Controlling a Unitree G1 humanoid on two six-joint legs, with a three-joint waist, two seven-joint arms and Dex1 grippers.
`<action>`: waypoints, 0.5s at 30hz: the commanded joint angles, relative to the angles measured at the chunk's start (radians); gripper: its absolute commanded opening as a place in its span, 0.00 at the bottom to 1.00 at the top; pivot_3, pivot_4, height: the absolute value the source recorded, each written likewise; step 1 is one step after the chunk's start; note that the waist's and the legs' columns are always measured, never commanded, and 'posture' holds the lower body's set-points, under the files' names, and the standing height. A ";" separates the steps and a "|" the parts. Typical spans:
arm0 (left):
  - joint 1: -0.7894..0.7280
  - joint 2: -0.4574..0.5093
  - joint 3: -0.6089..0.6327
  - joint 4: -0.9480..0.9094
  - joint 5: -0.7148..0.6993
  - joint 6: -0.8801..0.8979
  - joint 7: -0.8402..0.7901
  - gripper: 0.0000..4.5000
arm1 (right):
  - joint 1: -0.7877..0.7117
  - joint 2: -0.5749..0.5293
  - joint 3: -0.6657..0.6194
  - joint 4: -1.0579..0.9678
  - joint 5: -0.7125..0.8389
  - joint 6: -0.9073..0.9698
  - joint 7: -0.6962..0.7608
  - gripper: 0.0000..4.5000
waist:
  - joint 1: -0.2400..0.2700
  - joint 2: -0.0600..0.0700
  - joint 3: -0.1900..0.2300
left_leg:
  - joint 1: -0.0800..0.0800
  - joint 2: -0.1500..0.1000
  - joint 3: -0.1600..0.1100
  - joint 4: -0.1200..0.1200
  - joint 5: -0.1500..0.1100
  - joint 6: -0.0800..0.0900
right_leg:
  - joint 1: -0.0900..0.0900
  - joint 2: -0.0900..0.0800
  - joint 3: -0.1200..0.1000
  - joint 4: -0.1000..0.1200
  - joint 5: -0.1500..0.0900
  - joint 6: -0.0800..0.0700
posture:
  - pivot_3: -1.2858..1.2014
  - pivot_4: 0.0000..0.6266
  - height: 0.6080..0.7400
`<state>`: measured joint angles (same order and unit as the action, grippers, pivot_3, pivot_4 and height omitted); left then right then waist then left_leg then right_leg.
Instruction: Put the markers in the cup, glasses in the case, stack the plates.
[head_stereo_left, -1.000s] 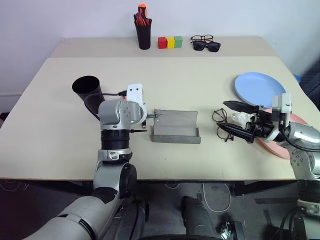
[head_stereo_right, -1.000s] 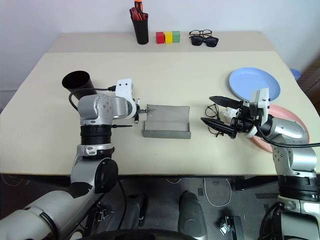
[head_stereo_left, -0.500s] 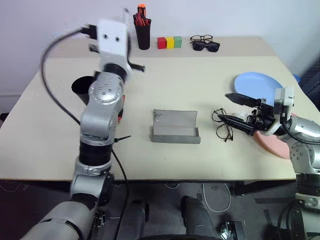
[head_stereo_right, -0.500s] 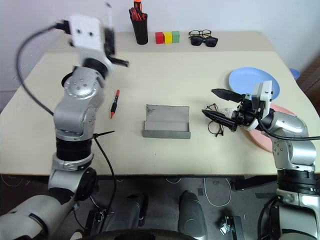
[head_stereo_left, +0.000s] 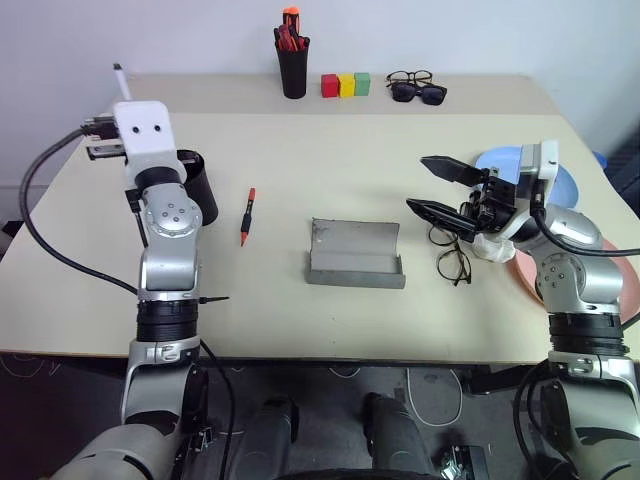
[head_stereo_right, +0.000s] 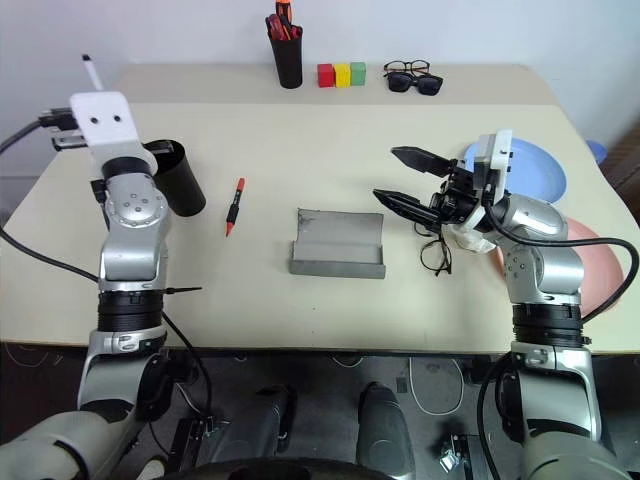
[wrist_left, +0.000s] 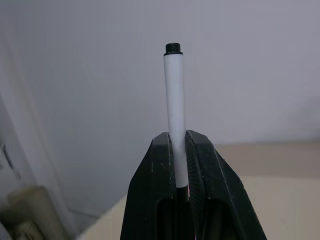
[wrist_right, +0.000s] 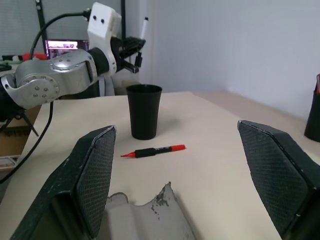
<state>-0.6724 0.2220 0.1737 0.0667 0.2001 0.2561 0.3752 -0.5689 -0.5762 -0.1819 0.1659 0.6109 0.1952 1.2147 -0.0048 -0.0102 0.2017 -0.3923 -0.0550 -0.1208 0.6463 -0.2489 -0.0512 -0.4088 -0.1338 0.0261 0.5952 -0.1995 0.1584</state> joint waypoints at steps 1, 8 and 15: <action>-0.011 -0.024 -0.002 0.019 -0.017 -0.034 -0.003 0.04 | -0.033 0.002 -0.014 -0.005 0.003 -0.026 0.002 0.88 | -0.004 0.000 0.000 | 0.000 0.000 0.000 0.000 0.000 0.000 | 0.000 0.000 0.000 0.000 0.000 0.000 | 0.52 0.24 1.00; -0.001 -0.063 -0.009 0.029 -0.027 -0.018 -0.018 0.25 | -0.018 -0.011 -0.025 -0.027 0.010 -0.016 -0.005 0.88 | -0.010 0.000 0.000 | 0.000 0.000 0.000 0.000 0.000 0.000 | 0.000 0.000 0.000 0.001 0.000 0.000 | 0.52 0.24 1.00; 0.041 -0.093 -0.024 -0.131 -0.110 0.046 -0.143 0.57 | -0.011 -0.024 -0.037 -0.020 0.008 -0.017 -0.014 0.88 | -0.007 0.000 0.000 | 0.000 0.000 0.000 0.000 0.000 0.000 | 0.000 0.000 0.000 0.001 0.000 0.000 | 0.52 0.24 1.00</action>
<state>-0.6148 0.1304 0.1697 0.0273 0.1201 0.2853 0.2693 -0.5716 -0.5868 -0.1896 0.1717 0.6104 0.1898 1.2037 -0.0123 -0.0102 0.2017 -0.3922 -0.0546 -0.1208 0.6464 -0.2489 -0.0513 -0.4089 -0.1336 0.0261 0.5956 -0.1994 0.1583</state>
